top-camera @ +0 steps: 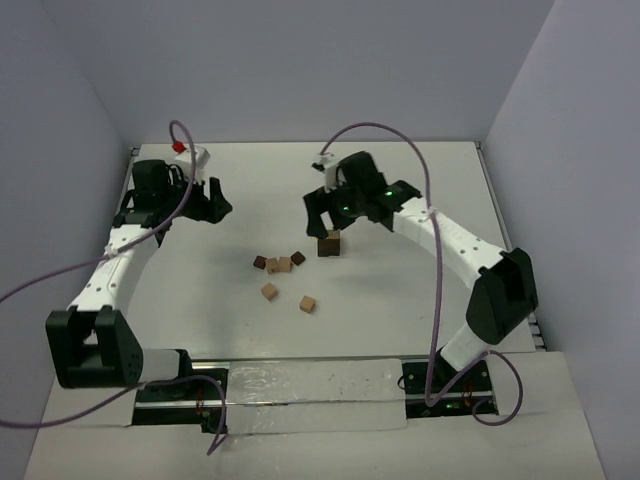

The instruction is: Build the wood block tower

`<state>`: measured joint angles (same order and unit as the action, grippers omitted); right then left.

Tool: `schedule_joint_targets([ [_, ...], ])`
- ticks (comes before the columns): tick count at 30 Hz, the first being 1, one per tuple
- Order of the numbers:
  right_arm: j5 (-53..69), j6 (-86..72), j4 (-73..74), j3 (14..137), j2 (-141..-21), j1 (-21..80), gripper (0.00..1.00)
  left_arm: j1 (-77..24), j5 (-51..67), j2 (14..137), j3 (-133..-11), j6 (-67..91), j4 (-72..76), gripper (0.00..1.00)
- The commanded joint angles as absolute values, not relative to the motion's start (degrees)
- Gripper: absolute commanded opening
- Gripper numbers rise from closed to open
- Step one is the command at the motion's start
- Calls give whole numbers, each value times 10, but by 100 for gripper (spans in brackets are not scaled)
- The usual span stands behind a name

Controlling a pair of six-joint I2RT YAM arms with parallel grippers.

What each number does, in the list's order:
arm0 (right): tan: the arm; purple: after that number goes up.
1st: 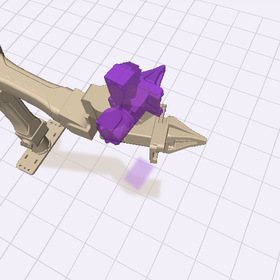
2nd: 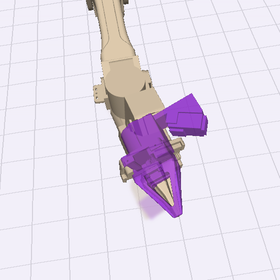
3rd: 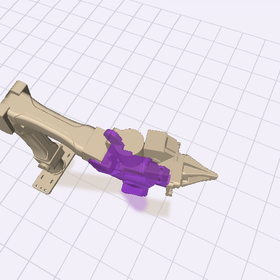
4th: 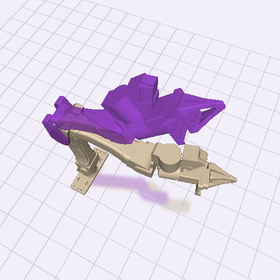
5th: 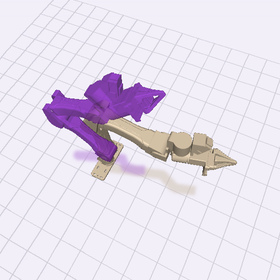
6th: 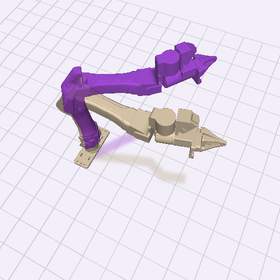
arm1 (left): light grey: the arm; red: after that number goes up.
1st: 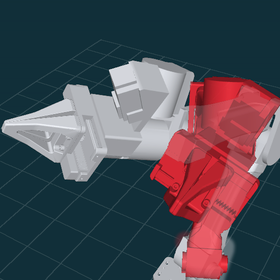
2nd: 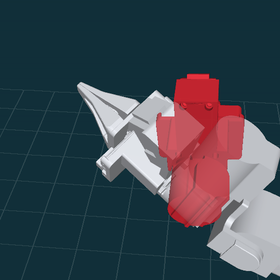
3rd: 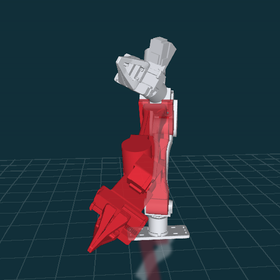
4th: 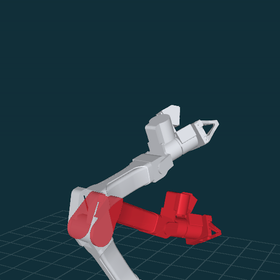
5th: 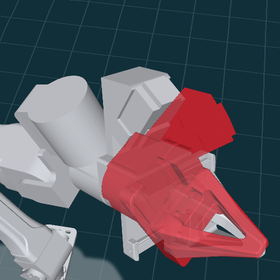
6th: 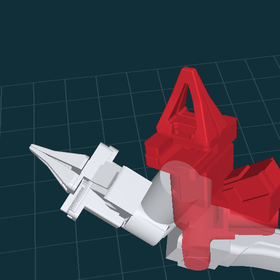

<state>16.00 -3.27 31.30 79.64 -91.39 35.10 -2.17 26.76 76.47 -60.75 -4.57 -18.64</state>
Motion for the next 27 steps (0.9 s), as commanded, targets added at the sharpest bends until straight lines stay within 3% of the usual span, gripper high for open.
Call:
schedule_joint_targets([
  [1, -58, -189, 383, 894, -996, 473, 94, -22, 84, 736, -631, 113, -167, 87],
  [2, -69, -225, 404, 924, -1021, 490, 98, -17, 58, 729, -630, 131, -181, 97],
  [3, -65, -246, 419, 938, -1040, 494, 99, -14, 43, 722, -626, 140, -186, 99],
  [14, -91, -359, 468, 1017, -1185, 528, 100, -1, 58, 667, -583, 148, -157, 99],
  [27, -77, -399, 475, 1059, -1246, 528, 100, -1, 77, 674, -594, 145, -164, 99],
])
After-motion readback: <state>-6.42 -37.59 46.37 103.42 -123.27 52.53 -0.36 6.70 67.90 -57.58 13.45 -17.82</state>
